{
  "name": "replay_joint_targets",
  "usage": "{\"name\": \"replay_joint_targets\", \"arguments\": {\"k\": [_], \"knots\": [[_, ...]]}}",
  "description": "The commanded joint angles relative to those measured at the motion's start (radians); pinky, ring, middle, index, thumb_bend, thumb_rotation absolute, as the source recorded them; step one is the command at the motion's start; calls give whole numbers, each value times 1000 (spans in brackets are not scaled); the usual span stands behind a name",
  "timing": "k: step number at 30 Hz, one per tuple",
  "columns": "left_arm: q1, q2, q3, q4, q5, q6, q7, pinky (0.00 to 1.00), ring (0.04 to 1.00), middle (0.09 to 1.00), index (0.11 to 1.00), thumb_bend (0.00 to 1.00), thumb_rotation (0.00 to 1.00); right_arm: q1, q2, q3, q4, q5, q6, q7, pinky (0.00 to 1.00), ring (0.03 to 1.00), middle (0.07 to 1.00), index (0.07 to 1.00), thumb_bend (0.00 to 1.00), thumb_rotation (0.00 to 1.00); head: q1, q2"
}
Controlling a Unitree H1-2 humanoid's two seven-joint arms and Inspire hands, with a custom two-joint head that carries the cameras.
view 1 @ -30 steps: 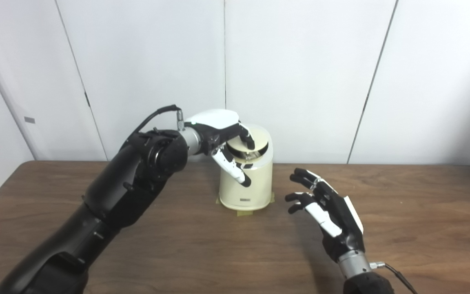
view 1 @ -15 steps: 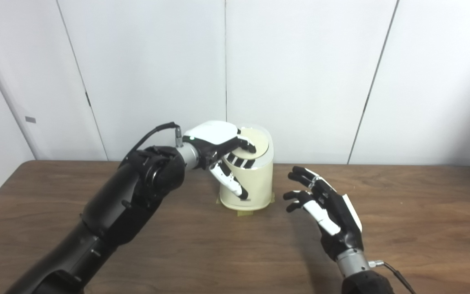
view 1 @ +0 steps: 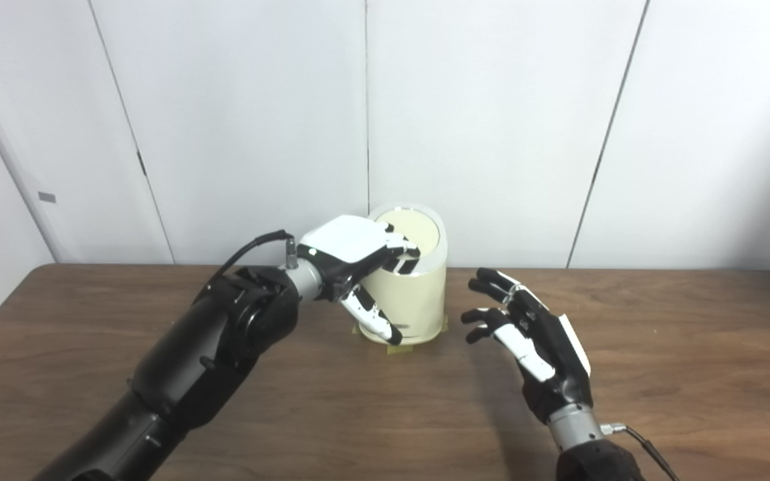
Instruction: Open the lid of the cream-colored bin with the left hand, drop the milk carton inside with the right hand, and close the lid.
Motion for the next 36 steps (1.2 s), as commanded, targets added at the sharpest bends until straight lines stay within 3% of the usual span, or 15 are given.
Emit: {"name": "replay_joint_targets", "arguments": {"k": [1, 7, 12, 18, 24, 25, 27, 30, 31, 34, 36], "knots": [[12, 3, -21, 28, 1, 26, -71, 1000, 1000, 889, 874, 973, 389, -50, 8, -4, -26, 15, -22, -2, 416, 567, 763, 748, 664, 530, -1, -1], [8, 13, -32, 28, -8, 42, -115, 1000, 1000, 842, 827, 990, 390, -59, 10, -9, -10, 16, -31, -6, 411, 571, 787, 750, 673, 550, 2, -6], [23, 20, 1, 4, -13, 21, -33, 1000, 1000, 835, 816, 964, 407, -59, 11, -13, 1, 17, -40, -10, 413, 568, 793, 751, 682, 551, 3, -14], [70, -2, 141, -25, -74, -26, 178, 1000, 956, 854, 859, 851, 396, -59, 7, -15, 5, 8, -44, -16, 417, 574, 788, 752, 657, 540, 6, -21], [132, -40, 305, -41, -178, -72, 358, 1000, 994, 984, 981, 769, 354, -62, 0, -20, 18, 4, -54, -17, 408, 576, 786, 756, 611, 505, 10, -26], [144, -51, 336, -41, -214, -80, 377, 956, 995, 992, 986, 761, 334, -62, -1, -20, 20, 3, -54, -17, 408, 576, 785, 755, 606, 502, 11, -27], [166, -68, 383, -47, -276, -87, 400, 899, 985, 999, 988, 747, 304, -62, -3, -22, 23, 4, -57, -15, 410, 576, 787, 757, 598, 498, 11, -28], [219, -101, 455, -68, -384, -76, 422, 919, 987, 995, 975, 737, 298, -60, -6, -27, 28, 15, -62, -9, 413, 575, 778, 754, 602, 479, 11, -29], [243, -117, 483, -77, -437, -66, 422, 834, 957, 977, 943, 760, 280, -59, -9, -27, 29, 15, -64, -8, 413, 572, 775, 753, 599, 471, 11, -29], [311, -147, 539, -96, -574, -56, 408, 740, 907, 942, 901, 758, 258, -56, -17, -27, 24, 6, -64, -9, 416, 575, 772, 752, 590, 460, 8, -28], [338, -158, 559, -102, -637, -52, 401, 728, 875, 905, 873, 769, 256, -53, -23, -28, 22, 6, -63, -9, 424, 586, 772, 750, 596, 437, 6, -27]]}}
